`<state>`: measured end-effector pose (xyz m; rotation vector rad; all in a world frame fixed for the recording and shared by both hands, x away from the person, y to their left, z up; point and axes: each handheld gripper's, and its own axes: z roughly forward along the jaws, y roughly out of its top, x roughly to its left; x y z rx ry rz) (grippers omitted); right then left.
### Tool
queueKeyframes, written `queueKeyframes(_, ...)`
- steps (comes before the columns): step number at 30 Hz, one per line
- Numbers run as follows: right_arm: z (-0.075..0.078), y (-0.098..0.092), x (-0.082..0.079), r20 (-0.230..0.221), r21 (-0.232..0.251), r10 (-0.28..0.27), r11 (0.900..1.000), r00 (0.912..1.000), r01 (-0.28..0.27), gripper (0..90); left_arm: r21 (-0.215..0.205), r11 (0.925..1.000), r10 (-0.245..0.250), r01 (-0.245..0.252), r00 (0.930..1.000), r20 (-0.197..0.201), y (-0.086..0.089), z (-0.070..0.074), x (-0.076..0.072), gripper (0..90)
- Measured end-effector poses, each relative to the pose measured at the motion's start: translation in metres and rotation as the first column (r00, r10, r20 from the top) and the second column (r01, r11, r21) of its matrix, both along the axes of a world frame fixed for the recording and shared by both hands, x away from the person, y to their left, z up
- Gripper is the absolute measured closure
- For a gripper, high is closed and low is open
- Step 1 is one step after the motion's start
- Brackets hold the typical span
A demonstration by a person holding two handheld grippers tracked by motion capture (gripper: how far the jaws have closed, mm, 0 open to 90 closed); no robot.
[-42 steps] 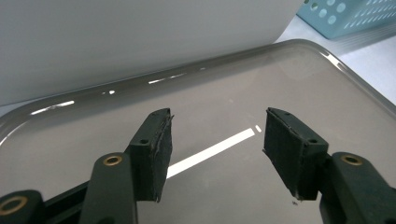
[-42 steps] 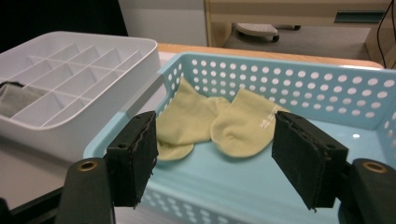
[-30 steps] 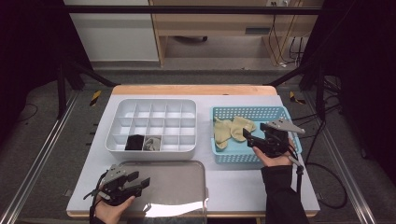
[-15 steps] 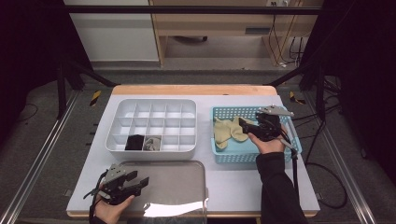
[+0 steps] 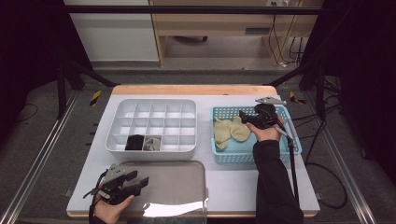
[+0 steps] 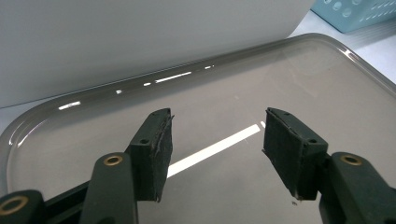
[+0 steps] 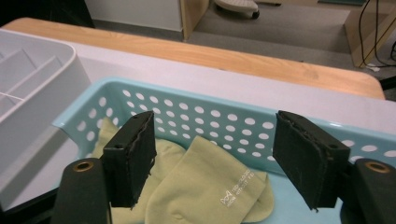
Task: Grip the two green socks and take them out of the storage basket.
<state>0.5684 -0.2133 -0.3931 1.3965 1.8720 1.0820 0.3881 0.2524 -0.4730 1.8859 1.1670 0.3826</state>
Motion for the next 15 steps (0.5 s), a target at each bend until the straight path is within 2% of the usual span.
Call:
queueKeyframes(6, -0.017, -0.001, 0.011, -0.048, 0.005, -0.011, 1.000, 0.9988, 0.011, 31.6, -0.007, 1.0000, -0.002, 0.002, 1.0000, -0.005, 0.001, 0.000, 0.000, 41.0)
queueKeyframes(10, -0.026, 0.000, 0.015, -0.054, -0.013, -0.012, 1.000, 0.9985, 0.011, 32.6, -0.007, 1.0000, -0.002, 0.002, 1.0000, -0.005, 0.001, -0.001, 0.001, 41.0)
queueKeyframes(15, -0.038, -0.002, 0.019, -0.072, -0.011, -0.025, 1.000, 0.9971, 0.024, 32.8, -0.003, 1.0000, -0.001, 0.001, 1.0000, -0.004, 0.001, -0.001, 0.000, 41.0)
